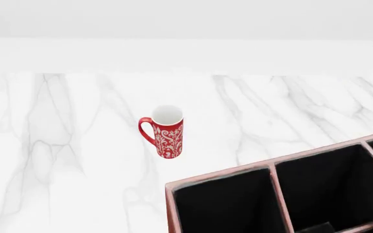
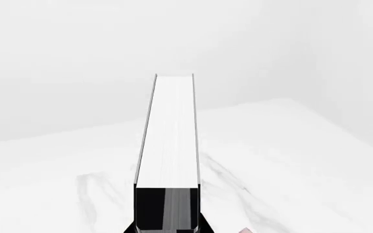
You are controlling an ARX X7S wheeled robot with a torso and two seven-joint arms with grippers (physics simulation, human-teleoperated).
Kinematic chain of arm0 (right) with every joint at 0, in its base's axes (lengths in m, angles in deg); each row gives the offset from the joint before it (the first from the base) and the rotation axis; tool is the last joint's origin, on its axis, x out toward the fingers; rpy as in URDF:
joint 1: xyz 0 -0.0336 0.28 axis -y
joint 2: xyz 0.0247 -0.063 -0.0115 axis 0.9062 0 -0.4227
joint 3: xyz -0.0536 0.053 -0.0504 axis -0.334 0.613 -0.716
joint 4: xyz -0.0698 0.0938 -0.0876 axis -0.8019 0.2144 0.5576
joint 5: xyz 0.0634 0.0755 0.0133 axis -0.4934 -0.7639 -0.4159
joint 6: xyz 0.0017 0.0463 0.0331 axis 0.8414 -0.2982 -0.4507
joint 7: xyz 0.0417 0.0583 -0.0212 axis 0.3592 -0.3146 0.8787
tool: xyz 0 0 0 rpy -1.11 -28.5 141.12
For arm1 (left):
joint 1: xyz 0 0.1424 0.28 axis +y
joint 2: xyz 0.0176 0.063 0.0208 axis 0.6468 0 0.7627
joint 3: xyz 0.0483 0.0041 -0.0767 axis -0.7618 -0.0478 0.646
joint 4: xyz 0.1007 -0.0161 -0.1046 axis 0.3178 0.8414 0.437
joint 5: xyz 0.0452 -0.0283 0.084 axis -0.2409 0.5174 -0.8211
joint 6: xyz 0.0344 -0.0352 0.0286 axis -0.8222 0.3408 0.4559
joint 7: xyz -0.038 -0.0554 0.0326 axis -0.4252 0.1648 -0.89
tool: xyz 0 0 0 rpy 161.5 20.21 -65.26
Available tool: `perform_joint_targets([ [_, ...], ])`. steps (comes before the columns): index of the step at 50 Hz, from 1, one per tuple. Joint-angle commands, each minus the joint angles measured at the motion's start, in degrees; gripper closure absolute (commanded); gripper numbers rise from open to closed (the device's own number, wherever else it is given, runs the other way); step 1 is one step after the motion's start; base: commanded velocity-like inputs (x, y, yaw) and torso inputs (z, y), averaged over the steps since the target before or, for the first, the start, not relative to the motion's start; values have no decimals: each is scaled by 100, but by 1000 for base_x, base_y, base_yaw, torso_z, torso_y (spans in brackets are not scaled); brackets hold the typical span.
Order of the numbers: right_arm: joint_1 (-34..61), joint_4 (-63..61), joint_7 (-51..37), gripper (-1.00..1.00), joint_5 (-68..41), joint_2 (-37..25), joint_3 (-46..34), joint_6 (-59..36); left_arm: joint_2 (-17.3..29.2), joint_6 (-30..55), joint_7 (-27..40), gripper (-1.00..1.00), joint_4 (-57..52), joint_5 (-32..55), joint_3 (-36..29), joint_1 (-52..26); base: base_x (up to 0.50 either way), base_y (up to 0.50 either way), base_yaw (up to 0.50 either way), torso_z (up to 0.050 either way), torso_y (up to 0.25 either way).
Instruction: Pick up the book and place it in the right compartment of the caddy.
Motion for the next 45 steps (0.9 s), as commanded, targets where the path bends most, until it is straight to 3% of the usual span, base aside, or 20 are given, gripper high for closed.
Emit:
perform_joint_targets([
  [1, -380, -192, -372, 100, 249, -358, 262, 71, 19, -15, 58, -100, -38, 122, 63, -20, 0, 0, 0, 0, 10],
  [22, -542, -124, -536, 100, 277, -483, 283, 133, 139, 244, 372, -100, -100, 122, 21, -39, 0, 0, 0, 0, 1],
  [35, -609, -151, -634, 100, 167, -507, 318, 90, 53, 40, 214, -100, -66, 86, -16, -70, 0, 0, 0, 0, 1],
  [45, -891, -322, -1337, 100, -457, -425, 793, -345, 32, 15, 232, -100, -25, 54, -47, -82, 0, 0, 0, 1, 2],
])
